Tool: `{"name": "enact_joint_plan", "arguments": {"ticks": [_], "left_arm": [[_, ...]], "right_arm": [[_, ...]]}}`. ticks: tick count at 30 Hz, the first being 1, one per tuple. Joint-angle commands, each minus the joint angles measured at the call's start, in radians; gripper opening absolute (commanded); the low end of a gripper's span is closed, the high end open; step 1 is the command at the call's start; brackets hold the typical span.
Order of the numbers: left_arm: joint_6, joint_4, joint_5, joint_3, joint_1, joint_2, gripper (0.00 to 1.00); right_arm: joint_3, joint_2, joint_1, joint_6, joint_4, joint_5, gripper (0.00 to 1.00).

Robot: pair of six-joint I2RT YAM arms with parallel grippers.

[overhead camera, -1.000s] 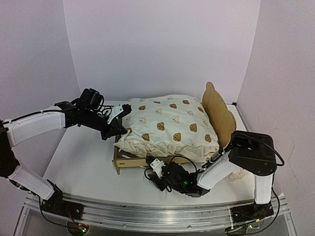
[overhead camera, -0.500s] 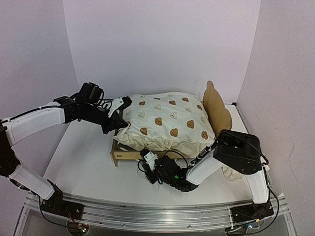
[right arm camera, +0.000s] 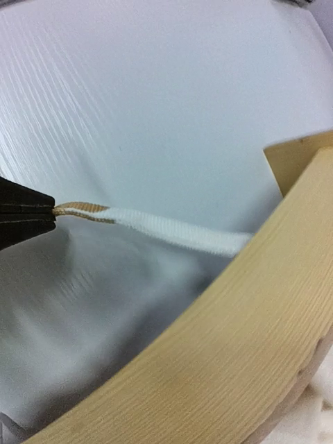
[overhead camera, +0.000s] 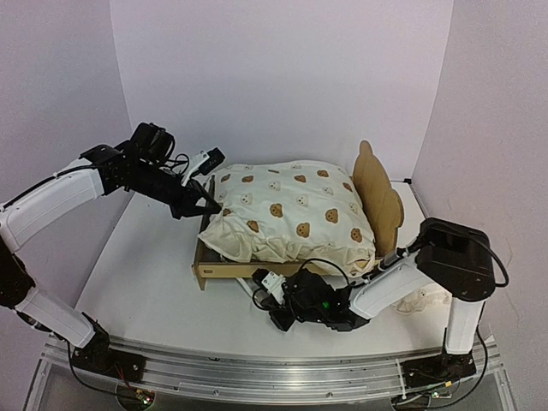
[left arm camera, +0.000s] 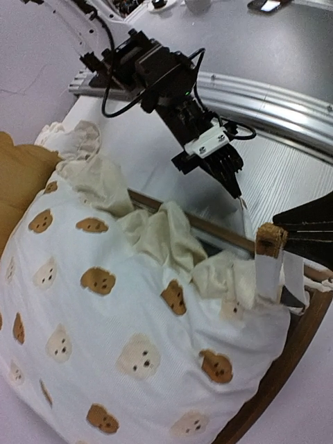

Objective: Set up the pet bed

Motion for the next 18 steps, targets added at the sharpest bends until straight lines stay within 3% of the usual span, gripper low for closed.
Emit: {"name": "enact_joint_plan", "arguments": {"ticks": [1,9,18], "left_arm": [[-0.091,-0.150,0.209,-0.061,-0.010,-0.049,0.00],[0.124,-0.199,0.132,-0.279,-0.022,-0.081,0.00],[0.286,-0.271,0.235,-0.135,-0.048,-0.049,0.00]], "right_arm": [[0.031,-0.133,0.019,0.000,-0.197,-0.230,0.00],[0.193,-0.279,0.030,-0.078,-0.600,-0.453,0.00],[0.337,-0.308,0.030,-0.111,-0.643,-0.537,0.00]]}}
